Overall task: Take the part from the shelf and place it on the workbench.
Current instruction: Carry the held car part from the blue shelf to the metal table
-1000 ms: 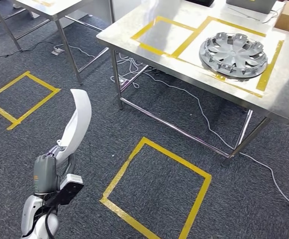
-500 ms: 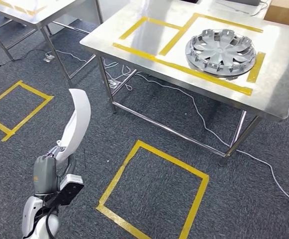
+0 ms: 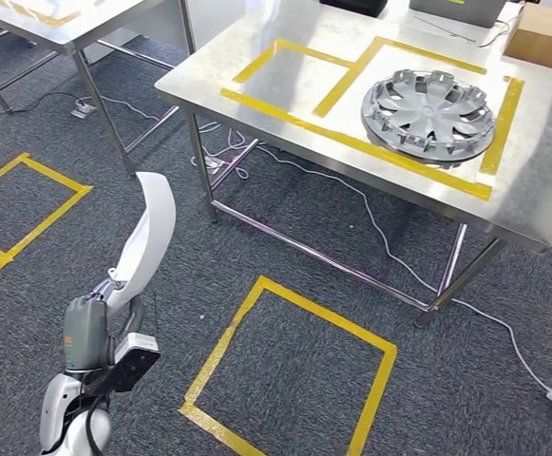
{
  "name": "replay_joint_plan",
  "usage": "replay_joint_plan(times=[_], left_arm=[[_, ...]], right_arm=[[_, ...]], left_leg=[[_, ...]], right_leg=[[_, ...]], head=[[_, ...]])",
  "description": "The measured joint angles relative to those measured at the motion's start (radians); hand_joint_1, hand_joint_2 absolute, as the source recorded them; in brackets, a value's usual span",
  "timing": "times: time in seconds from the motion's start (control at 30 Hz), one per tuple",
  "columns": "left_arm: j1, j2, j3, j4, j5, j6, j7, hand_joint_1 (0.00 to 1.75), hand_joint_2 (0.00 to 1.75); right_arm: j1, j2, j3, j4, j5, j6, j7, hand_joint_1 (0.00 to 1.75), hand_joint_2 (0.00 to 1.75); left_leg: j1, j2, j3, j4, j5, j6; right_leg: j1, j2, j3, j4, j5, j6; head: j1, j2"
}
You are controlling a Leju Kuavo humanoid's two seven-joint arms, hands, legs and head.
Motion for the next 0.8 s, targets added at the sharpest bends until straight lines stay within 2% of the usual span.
replay_joint_plan(times=[0.03, 0.07, 0.1, 0.17, 0.2, 0.23, 0.27, 0.4, 0.43, 0.47, 0.53, 0.57, 0.6, 0.63, 0.7, 0.73, 0.77, 0.8], left_arm=[[0.001, 0.0, 0.0, 0.0, 0.0, 0.0, 0.0, 1.64, 1.75], [0.001, 0.0, 0.0, 0.0, 0.0, 0.0, 0.0, 1.64, 1.75], [0.002, 0.0, 0.0, 0.0, 0.0, 0.0, 0.0, 1.64, 1.75], [0.003, 0.0, 0.0, 0.0, 0.0, 0.0, 0.001, 1.64, 1.75], [0.003, 0.0, 0.0, 0.0, 0.0, 0.001, 0.002, 1.64, 1.75], [0.003, 0.0, 0.001, 0.0, 0.0, 0.001, 0.002, 1.64, 1.75], [0.003, 0.0, 0.0, 0.0, 0.0, 0.001, 0.003, 1.64, 1.75], [0.002, 0.0, 0.0, -0.001, 0.0, 0.002, 0.005, 1.64, 1.75], [0.001, 0.0, 0.0, -0.002, 0.0, 0.002, 0.006, 1.64, 1.75], [0.001, 0.001, 0.0, -0.002, 0.0, 0.002, 0.006, 1.64, 1.75], [0.002, 0.002, -0.001, -0.003, 0.0, 0.002, 0.006, 1.64, 1.75], [0.004, 0.002, -0.001, -0.003, 0.0, 0.002, 0.006, 1.64, 1.75], [0.005, 0.002, -0.001, -0.003, 0.0, 0.002, 0.006, 1.64, 1.75], [0.006, 0.003, -0.001, -0.003, 0.001, 0.002, 0.006, 1.64, 1.75], [0.005, 0.002, -0.001, -0.003, 0.001, 0.002, 0.006, 1.64, 1.75], [0.005, 0.002, -0.001, -0.003, 0.001, 0.002, 0.006, 1.64, 1.75], [0.005, 0.002, -0.001, -0.003, 0.001, 0.002, 0.006, 1.64, 1.75], [0.005, 0.002, -0.001, -0.003, 0.001, 0.002, 0.006, 1.64, 1.75]], right_arm=[[0.001, 0.0, 0.0, 0.0, 0.001, 0.0, 0.0, 0.0, 0.0], [0.003, 0.0, 0.0, 0.0, 0.002, 0.0, 0.0, 0.0, 0.0], [0.004, 0.0, 0.0, 0.0, 0.003, 0.001, 0.001, 0.0, 0.0], [0.004, 0.0, 0.0, 0.0, 0.005, 0.002, 0.0, 0.0, 0.0], [0.003, 0.0, 0.0, 0.0, 0.007, 0.003, 0.0, 0.0, 0.0], [0.002, 0.001, 0.0, 0.0, 0.008, 0.003, 0.0, 0.0, 0.0], [0.002, 0.001, 0.0, 0.0, 0.009, 0.004, 0.001, 0.0, 0.0], [0.003, 0.001, -0.001, 0.0, 0.01, 0.004, 0.001, 0.0, 0.0], [0.003, 0.001, -0.001, 0.0, 0.01, 0.004, 0.001, 0.0, 0.0], [0.002, 0.001, -0.001, -0.001, 0.01, 0.004, 0.0, 0.0, 0.0], [-0.001, 0.001, -0.001, -0.001, 0.01, 0.004, 0.0, 0.0, 0.0], [0.0, 0.002, -0.001, -0.001, 0.01, 0.004, 0.0, 0.0, 0.0], [0.001, 0.002, -0.001, 0.0, 0.01, 0.005, 0.0, 0.0, 0.0], [0.002, 0.002, -0.001, 0.0, 0.01, 0.005, 0.0, 0.0, 0.0], [0.002, 0.002, -0.002, 0.0, 0.01, 0.005, 0.0, 0.0, 0.0], [0.001, 0.002, -0.002, 0.0, 0.01, 0.005, 0.0, 0.0, 0.0], [0.0, 0.002, -0.002, -0.001, 0.011, 0.005, 0.0, 0.0, 0.0], [-0.001, 0.002, -0.002, -0.001, 0.011, 0.005, 0.0, 0.0, 0.0]], left_leg=[[-0.001, 0.0, 0.006, 0.0, -0.005, 0.001], [-0.001, 0.0, 0.012, 0.0, -0.011, 0.001], [-0.001, -0.001, 0.022, 0.0, -0.018, 0.001], [-0.001, -0.002, 0.044, 0.0, -0.034, -0.005], [-0.002, -0.002, 0.053, 0.0, -0.042, -0.009], [-0.004, -0.003, 0.058, 0.001, -0.048, -0.015], [-0.006, -0.003, 0.059, 0.0, -0.052, -0.02], [-0.004, -0.002, 0.061, 0.006, -0.067, -0.04], [-0.004, -0.002, 0.047, 0.038, -0.083, -0.045], [-0.004, -0.002, 0.018, 0.091, -0.105, -0.049], [-0.004, -0.002, -0.068, 0.225, -0.147, -0.053], [-0.004, -0.002, -0.102, 0.267, -0.149, -0.053], [-0.004, -0.002, -0.119, 0.277, -0.131, -0.053], [-0.004, -0.002, -0.117, 0.249, -0.094, -0.052], [-0.005, -0.001, -0.071, 0.126, -0.009, -0.048], [-0.005, -0.001, -0.047, 0.069, 0.015, -0.044], [-0.005, -0.001, -0.032, 0.031, 0.024, -0.041], [-0.006, -0.002, -0.025, 0.013, 0.02, -0.036]], right_leg=[[-0.001, 0.0, -0.037, 0.059, -0.016, 0.002], [-0.001, -0.001, -0.062, 0.09, -0.012, 0.004], [-0.002, -0.001, -0.067, 0.08, 0.014, 0.004], [-0.002, -0.003, -0.027, -0.041, 0.106, 0.003], [-0.001, -0.005, 0.001, -0.108, 0.139, 0.001], [-0.001, -0.006, 0.021, -0.155, 0.157, -0.004], [0.0, -0.006, 0.031, -0.177, 0.159, -0.01], [0.0, -0.003, 0.043, -0.191, 0.146, -0.038], [-0.002, -0.003, 0.05, -0.195, 0.144, -0.045], [-0.003, -0.003, 0.056, -0.198, 0.141, -0.05], [-0.003, -0.002, 0.064, -0.198, 0.133, -0.056], [-0.002, -0.002, 0.069, -0.198, 0.128, -0.057], [-0.002, -0.001, 0.076, -0.198, 0.123, -0.056], [-0.003, 0.0, 0.084, -0.198, 0.118, -0.055], [-0.002, 0.002, 0.1, -0.197, 0.105, -0.048], [0.0, 0.004, 0.103, -0.196, 0.098, -0.043], [0.002, 0.005, 0.104, -0.196, 0.093, -0.038], [0.004, 0.006, 0.103, -0.197, 0.09, -0.033]], head=[[0.0, 0.0], [0.0, 0.0], [0.0, 0.0], [0.0, 0.0], [0.001, 0.0], [0.001, 0.0], [0.0, 0.0], [-0.007, 0.0], [-0.009, 0.0], [-0.012, 0.0], [-0.015, 0.0], [-0.016, 0.0], [-0.016, 0.0], [-0.016, 0.0], [-0.016, 0.0], [-0.018, 0.0], [-0.017, 0.0], [-0.017, 0.0]])
